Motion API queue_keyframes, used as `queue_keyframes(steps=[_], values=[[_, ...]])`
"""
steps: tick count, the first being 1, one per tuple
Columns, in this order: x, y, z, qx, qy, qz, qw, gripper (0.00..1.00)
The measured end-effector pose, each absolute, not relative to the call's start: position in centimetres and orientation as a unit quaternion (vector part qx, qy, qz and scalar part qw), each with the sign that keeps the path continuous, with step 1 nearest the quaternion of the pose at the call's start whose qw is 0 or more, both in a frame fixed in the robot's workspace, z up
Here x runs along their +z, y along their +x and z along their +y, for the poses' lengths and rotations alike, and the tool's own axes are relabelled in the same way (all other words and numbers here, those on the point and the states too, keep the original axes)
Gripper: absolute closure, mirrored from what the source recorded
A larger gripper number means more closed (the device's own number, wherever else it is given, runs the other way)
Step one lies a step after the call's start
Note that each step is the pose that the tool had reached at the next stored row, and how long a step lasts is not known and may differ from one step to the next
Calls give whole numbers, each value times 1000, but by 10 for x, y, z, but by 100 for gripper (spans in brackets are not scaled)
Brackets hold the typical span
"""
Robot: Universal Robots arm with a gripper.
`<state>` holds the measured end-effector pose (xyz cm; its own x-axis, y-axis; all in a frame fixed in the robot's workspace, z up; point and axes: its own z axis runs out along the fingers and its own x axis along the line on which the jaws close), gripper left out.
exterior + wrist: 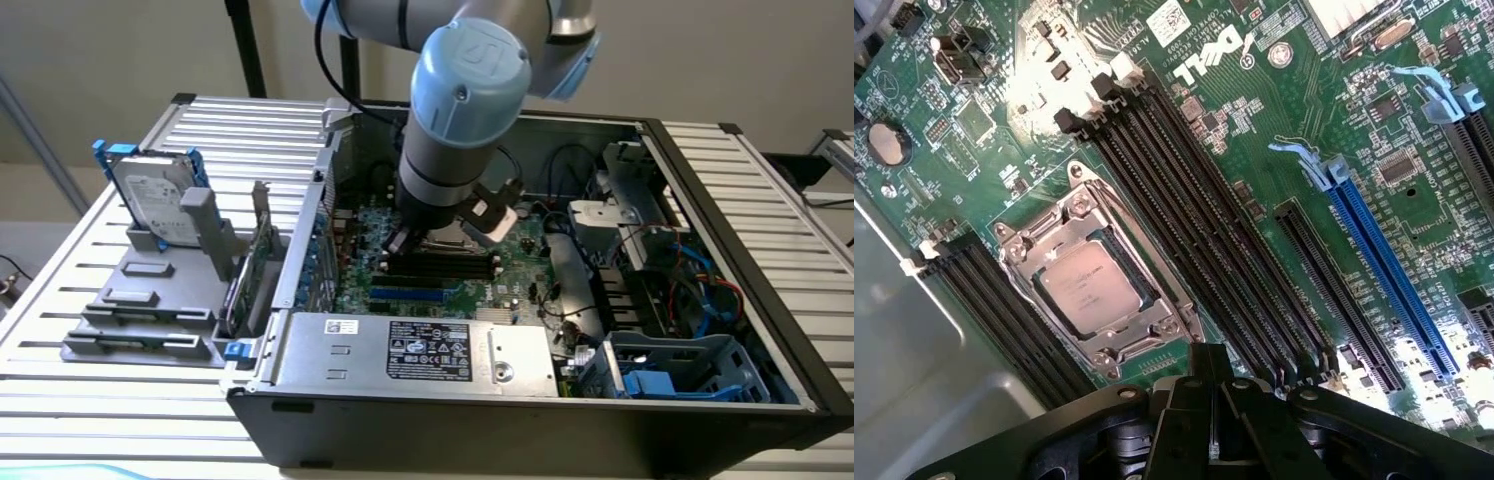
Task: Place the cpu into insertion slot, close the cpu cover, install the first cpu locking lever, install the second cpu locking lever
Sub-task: 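Install the second cpu locking lever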
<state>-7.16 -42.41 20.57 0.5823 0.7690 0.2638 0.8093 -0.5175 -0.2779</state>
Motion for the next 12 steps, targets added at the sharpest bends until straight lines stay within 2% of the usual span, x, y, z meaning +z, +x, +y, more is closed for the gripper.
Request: queue_keyframes(steps=[12], values=[[196,-74,-417,-59,-869,-456,181,89]])
